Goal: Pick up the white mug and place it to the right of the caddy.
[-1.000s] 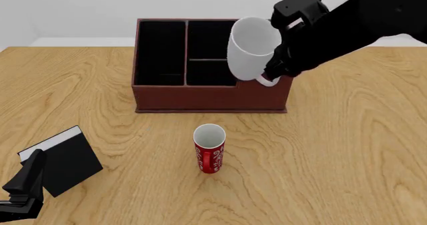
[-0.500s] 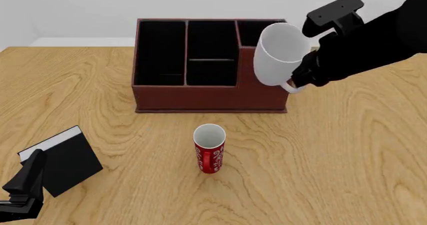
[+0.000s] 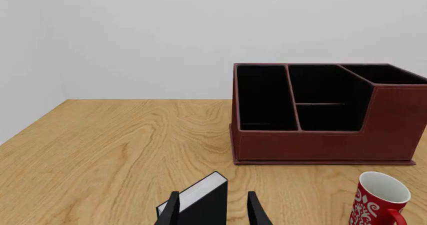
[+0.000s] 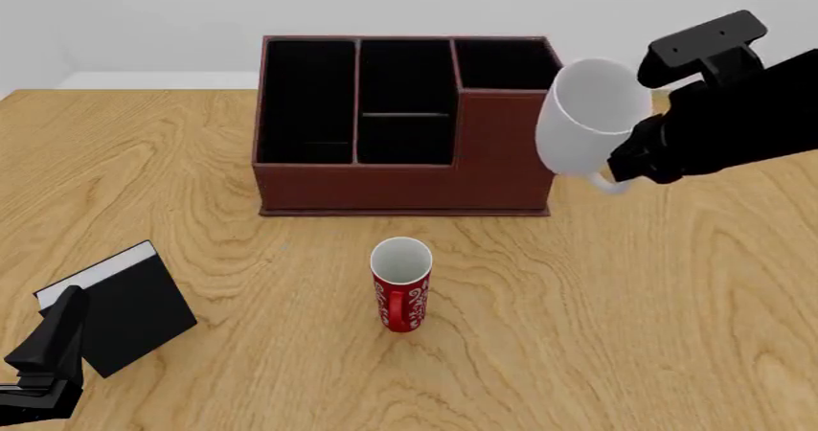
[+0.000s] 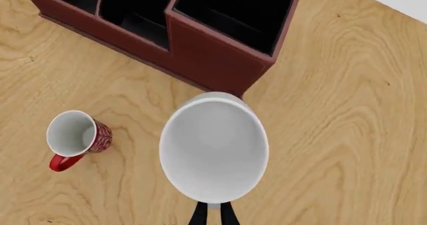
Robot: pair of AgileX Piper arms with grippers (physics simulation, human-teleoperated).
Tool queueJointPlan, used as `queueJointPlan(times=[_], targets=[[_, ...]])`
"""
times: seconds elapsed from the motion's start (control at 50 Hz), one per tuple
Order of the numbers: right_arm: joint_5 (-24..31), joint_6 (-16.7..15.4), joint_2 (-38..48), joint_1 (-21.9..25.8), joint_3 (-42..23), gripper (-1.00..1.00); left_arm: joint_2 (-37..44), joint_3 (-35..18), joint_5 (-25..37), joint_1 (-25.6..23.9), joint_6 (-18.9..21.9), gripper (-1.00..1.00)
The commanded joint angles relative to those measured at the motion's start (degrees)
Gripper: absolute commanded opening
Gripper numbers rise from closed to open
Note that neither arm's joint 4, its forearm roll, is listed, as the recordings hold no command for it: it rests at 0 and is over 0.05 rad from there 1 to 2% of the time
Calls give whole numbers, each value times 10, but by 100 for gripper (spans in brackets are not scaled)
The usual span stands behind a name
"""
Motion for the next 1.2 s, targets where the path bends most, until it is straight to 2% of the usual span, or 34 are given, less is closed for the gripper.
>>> queueJointPlan(times=[0.02,0.22,0.6,1.0,1.2], targets=[[3,19,-24,-27,10,-100,0,0,0,0,0,100],[-3,29,-35,-60,28,-100,0,0,0,0,0,100],[18,36,-35,-108,1,-100,0,0,0,0,0,100],[49,17,-13,-160,-63,-100,0,0,0,0,0,100],[58,20,19,-166,-107,-100,0,0,0,0,0,100]])
